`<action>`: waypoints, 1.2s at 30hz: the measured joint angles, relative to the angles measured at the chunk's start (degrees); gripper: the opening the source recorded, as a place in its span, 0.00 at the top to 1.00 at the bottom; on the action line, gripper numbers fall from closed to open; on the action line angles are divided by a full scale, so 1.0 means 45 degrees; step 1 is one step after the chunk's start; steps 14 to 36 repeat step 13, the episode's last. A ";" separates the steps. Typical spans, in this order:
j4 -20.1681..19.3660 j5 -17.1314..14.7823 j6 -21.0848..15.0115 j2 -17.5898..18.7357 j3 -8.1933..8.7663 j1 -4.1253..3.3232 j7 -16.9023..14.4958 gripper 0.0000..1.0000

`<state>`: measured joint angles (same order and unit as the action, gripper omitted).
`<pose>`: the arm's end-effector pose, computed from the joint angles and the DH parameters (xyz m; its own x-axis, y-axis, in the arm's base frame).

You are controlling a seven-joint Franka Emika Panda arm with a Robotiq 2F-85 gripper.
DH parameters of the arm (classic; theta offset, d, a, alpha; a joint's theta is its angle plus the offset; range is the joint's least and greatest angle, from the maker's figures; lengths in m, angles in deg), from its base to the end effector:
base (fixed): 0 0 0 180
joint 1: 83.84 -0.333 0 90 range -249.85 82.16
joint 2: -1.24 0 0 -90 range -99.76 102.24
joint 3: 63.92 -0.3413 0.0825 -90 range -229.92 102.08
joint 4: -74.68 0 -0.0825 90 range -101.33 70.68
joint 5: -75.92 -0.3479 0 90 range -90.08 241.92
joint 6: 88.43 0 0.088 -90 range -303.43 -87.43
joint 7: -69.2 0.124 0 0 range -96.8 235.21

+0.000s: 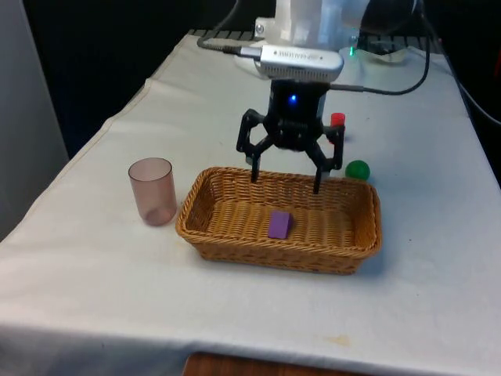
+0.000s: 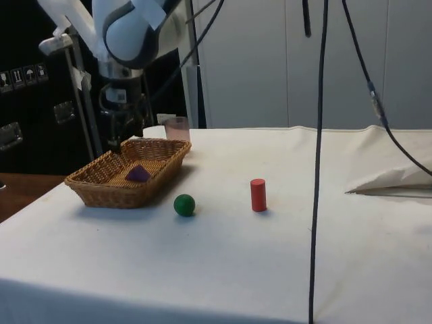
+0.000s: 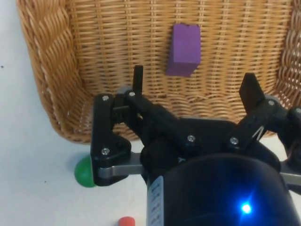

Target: Pick up the triangular block and place it into the basket.

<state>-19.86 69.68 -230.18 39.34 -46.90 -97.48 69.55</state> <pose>0.6952 -0.0072 0.2829 0.9803 -0.0566 0.1893 -0.0762 -0.9922 0.0982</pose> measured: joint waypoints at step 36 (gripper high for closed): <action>0.0000 0.0102 0.0738 -0.0840 0.0038 -0.0013 -0.0038 0.00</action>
